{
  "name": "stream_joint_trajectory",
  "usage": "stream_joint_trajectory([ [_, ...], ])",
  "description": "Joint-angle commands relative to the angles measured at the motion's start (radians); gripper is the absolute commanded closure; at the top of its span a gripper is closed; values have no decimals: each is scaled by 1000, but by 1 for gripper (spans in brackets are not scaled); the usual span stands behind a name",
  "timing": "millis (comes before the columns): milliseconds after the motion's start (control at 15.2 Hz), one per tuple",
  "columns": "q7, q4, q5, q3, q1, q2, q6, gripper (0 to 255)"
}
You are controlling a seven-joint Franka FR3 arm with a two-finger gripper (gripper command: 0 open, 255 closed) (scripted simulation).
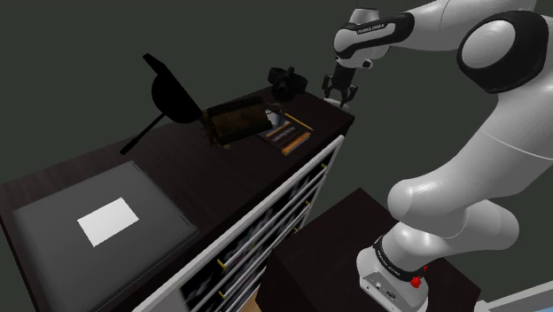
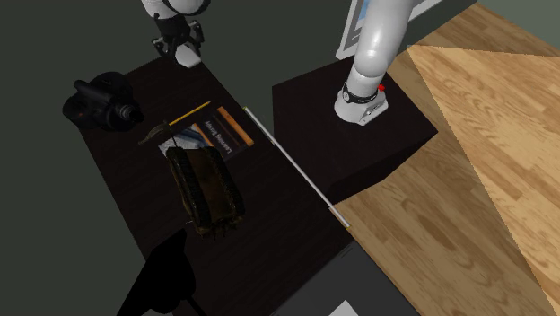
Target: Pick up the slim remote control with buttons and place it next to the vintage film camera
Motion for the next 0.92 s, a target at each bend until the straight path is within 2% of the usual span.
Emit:
stream_joint_trajectory([
  [0,5,-19,-6,-1,1,8,27,255],
  [858,46,-104,-64,-14,13,91,182,255],
])
